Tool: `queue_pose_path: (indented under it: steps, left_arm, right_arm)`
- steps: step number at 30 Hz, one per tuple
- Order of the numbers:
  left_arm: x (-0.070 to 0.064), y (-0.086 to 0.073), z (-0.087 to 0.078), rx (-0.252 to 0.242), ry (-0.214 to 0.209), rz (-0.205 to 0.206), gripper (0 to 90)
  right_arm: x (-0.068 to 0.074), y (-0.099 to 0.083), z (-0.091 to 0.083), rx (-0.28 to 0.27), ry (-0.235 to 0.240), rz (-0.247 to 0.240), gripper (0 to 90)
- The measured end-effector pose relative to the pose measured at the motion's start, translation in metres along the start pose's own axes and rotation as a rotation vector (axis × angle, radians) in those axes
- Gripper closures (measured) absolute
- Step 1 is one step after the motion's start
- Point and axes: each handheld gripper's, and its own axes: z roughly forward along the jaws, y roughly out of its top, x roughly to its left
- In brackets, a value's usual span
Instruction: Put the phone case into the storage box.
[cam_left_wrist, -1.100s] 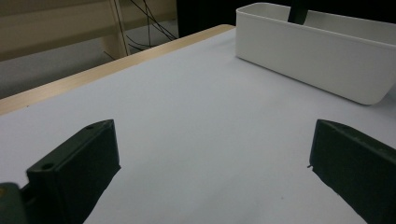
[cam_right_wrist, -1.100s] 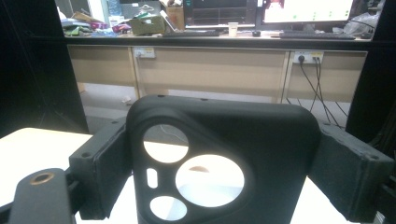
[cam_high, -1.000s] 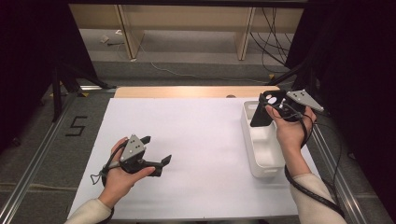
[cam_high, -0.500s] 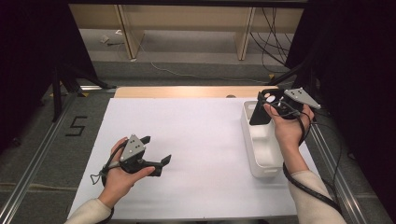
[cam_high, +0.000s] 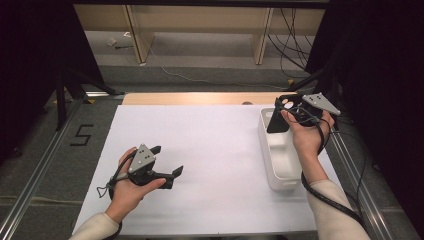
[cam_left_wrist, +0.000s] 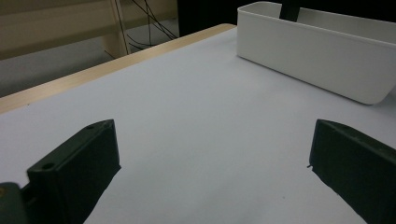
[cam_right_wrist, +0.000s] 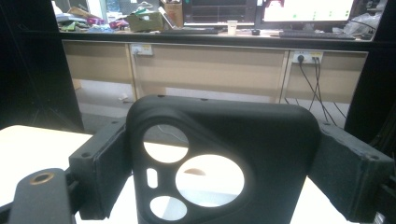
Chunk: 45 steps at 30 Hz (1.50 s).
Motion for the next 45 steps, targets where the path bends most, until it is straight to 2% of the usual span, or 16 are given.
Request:
queue_pose_path:
  steps: [11,35,45]
  left_arm:
    - [0.0,0.0,0.0,0.0,0.001,-0.002,1.1]
    - [0.001,-0.001,0.001,0.002,-0.001,0.001,1.1]
    - [0.001,-0.001,0.001,0.003,0.0,-0.003,1.2]
  right_arm:
    - [0.0,-0.002,0.007,0.003,-0.002,-0.013,14.6]
    - [-0.004,-0.01,0.014,0.015,-0.006,-0.008,14.6]
    - [-0.002,-0.014,0.02,0.021,-0.009,-0.025,14.6]
